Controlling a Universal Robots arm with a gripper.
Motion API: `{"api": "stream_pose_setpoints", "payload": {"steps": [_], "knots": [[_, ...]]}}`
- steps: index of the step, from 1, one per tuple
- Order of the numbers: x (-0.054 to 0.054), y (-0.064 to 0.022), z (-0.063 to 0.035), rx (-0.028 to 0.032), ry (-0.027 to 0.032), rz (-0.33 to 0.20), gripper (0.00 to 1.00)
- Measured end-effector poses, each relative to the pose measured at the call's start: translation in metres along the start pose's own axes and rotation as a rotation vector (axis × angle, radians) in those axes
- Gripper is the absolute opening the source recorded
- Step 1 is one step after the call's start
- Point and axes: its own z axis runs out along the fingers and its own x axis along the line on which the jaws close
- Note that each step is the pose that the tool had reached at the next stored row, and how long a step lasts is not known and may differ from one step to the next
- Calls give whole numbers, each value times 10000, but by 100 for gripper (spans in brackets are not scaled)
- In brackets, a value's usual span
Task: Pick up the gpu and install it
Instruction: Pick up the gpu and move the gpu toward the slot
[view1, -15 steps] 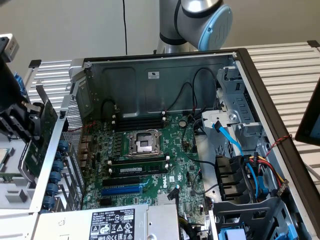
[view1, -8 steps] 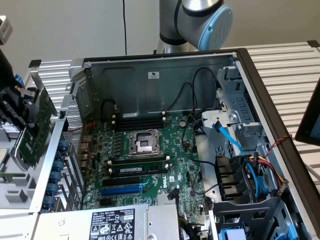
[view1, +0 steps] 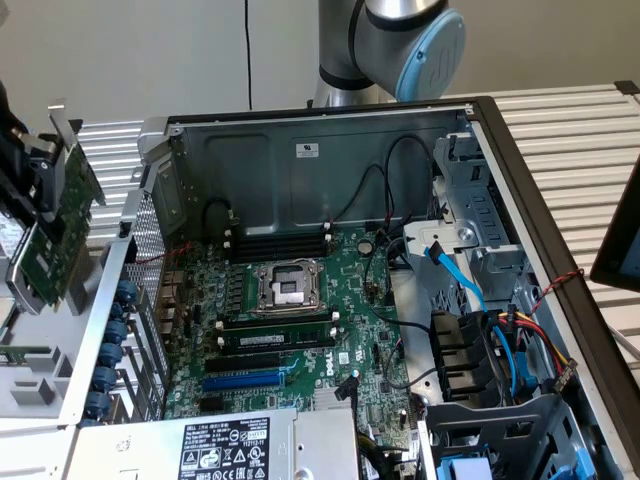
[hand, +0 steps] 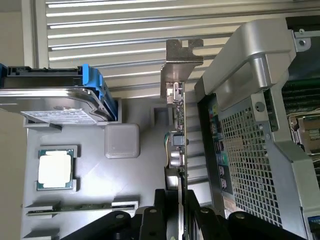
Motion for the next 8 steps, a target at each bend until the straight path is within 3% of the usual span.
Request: {"api": "stream_pose_setpoints", "payload": {"steps": [4,8], "knots": [[-38,17,-178,6,37,7,27],[-140,23,-352,23,139,24,27]]}}
